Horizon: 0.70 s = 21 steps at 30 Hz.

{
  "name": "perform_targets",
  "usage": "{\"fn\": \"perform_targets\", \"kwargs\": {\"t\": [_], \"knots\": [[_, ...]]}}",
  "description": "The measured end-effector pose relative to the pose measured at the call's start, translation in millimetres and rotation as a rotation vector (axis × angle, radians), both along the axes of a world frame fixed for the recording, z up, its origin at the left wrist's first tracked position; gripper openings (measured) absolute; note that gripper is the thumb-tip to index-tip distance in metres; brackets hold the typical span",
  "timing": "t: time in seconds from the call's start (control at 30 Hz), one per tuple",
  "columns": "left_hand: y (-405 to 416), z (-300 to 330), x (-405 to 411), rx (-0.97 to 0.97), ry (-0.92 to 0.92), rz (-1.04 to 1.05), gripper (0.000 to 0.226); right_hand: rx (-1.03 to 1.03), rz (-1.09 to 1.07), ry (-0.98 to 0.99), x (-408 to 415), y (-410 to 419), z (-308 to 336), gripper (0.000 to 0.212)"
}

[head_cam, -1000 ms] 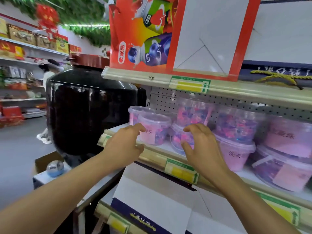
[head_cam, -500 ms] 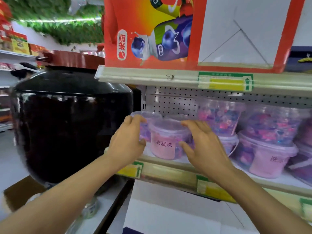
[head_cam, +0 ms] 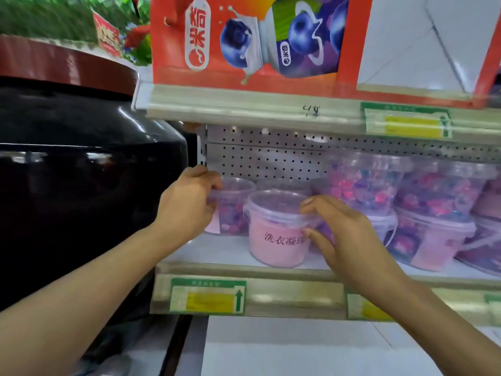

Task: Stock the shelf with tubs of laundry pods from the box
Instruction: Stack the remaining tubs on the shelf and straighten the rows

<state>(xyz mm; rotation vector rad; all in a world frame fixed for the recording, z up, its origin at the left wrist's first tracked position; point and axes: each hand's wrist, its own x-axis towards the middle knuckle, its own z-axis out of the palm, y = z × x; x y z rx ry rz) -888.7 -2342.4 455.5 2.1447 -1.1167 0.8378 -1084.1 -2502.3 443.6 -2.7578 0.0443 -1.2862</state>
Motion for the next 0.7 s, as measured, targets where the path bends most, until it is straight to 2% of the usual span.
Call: {"fn": "perform_targets", "kwargs": {"t": [0.1,0.17,0.3,0.37,0.6,0.7], "knots": [[-1.7,2.2,-2.8,0.04,-0.145,-0.054,0.024,-0.004,-0.009,0.017,-2.1,-1.6,-0.1,0.027],[-2.4,3.6,-7.5,0.061,-0.159,-0.106,0.027,-0.01,0.007,0.017,-2.9,-4.2,-0.1,0.025],[14.7,3.5,-4.2,0.057,-0.031,-0.123,0.053,-0.025,-0.035,0.025,-3.1,-7.8,-6.2,0.036],[27.7,-0.5,3.8,0.068,0.078,-0.081,0.057,-0.03,-0.046,0.004,-2.0,-7.2,-8.5,0.035],[25.3,-5.6,5.6,-0.071,0.172,-0.139,0.031,-0.021,-0.016,-0.025,0.4,-7.8,-5.6,0.028],[23.9,-5.7,1.1,-0.111,0.234,-0.164,0.027,0.008,0.015,-0.057,-1.3,-6.3,-2.3,0.026]]}}
